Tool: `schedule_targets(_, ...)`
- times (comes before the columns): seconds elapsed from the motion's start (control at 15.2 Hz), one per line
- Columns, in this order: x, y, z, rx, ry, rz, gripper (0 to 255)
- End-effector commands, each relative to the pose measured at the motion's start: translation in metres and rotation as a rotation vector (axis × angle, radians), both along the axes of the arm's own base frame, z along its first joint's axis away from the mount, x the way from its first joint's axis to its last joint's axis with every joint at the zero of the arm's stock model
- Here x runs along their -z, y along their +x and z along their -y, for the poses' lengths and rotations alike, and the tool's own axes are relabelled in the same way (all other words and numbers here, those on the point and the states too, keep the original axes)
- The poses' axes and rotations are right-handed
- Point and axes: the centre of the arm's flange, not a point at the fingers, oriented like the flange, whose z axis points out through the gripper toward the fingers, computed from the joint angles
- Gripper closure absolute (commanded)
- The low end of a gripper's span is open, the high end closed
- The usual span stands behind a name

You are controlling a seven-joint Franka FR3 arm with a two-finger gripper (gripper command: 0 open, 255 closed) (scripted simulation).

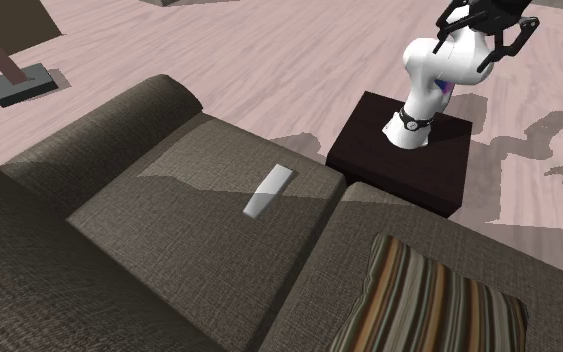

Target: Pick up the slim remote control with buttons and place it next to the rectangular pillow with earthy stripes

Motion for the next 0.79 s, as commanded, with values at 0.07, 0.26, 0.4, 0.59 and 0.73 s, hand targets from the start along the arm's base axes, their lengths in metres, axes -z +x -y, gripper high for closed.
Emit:
schedule_targets(0.07, 0.007, 0.007, 0.009, 0.000, 0.004, -0.003, 0)
schedule_targets(0.26, 0.029, 0.029, 0.036, -0.001, 0.015, -0.010, 0)
schedule_targets(0.4, 0.044, 0.043, 0.054, -0.001, 0.022, -0.016, 0)
schedule_targets(0.59, 0.067, 0.065, 0.081, -0.002, 0.033, -0.023, 0)
schedule_targets(0.73, 0.083, 0.079, 0.098, -0.002, 0.040, -0.028, 0)
